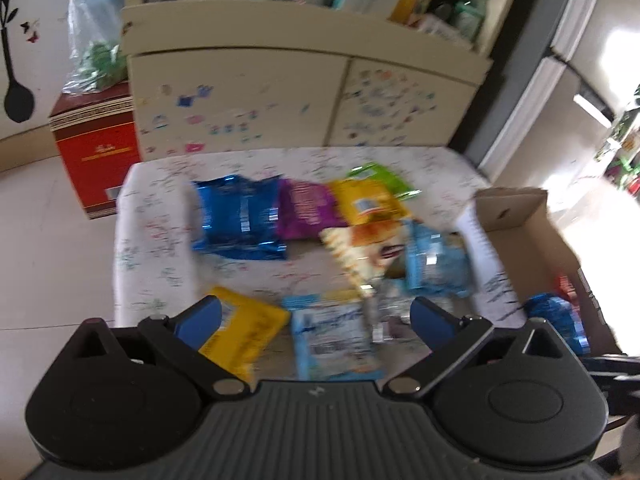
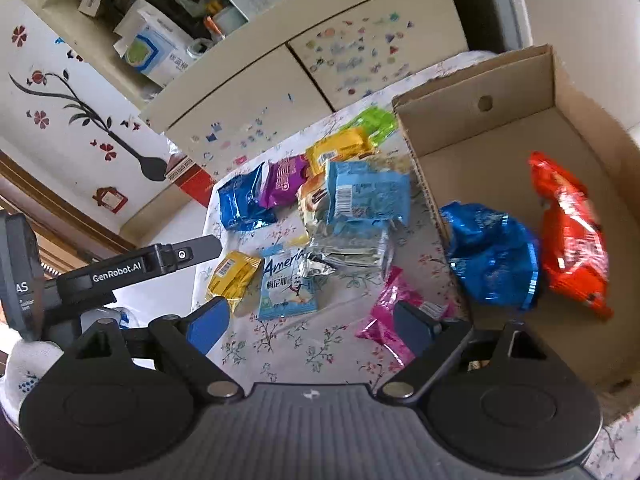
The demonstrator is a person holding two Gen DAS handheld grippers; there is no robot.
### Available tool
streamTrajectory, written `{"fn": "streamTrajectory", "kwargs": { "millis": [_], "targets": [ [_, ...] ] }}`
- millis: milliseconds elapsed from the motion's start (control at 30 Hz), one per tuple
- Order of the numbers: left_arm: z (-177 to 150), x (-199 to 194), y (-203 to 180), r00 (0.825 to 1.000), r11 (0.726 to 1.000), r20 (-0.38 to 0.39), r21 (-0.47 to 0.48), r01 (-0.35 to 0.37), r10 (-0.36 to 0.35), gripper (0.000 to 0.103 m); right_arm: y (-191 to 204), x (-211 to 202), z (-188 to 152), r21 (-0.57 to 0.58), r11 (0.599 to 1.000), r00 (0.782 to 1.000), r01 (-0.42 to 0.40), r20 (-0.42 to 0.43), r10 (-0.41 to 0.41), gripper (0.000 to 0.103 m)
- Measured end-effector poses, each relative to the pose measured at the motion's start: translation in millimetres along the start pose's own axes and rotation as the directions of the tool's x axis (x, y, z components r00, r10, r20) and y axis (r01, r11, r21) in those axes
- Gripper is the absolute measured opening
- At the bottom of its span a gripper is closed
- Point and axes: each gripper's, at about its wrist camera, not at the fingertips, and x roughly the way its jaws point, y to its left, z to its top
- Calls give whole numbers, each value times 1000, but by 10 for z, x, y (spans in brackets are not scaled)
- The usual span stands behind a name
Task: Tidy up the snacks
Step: 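Move left tool to yellow snack bag while right tool moves to pink bag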
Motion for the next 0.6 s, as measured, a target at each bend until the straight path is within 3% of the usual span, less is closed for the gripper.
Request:
{"fn": "streamTrajectory", "kwargs": {
  "millis": [167,400,600],
  "targets": [
    [-4,181,175,998,999,-46,-2,-42,42,100,26,242,36,-12,1000,999,23,-33,-23,93],
    [4,409,273,995,1000,-98,12,-13,14,100,45,476,81,-75,985,987,154,-27,-156,93],
    [25,602,347,991,998,-132,51,-20,27,100,57,646,35,-96,975,975,200,-81,-208,95]
  ]
}}
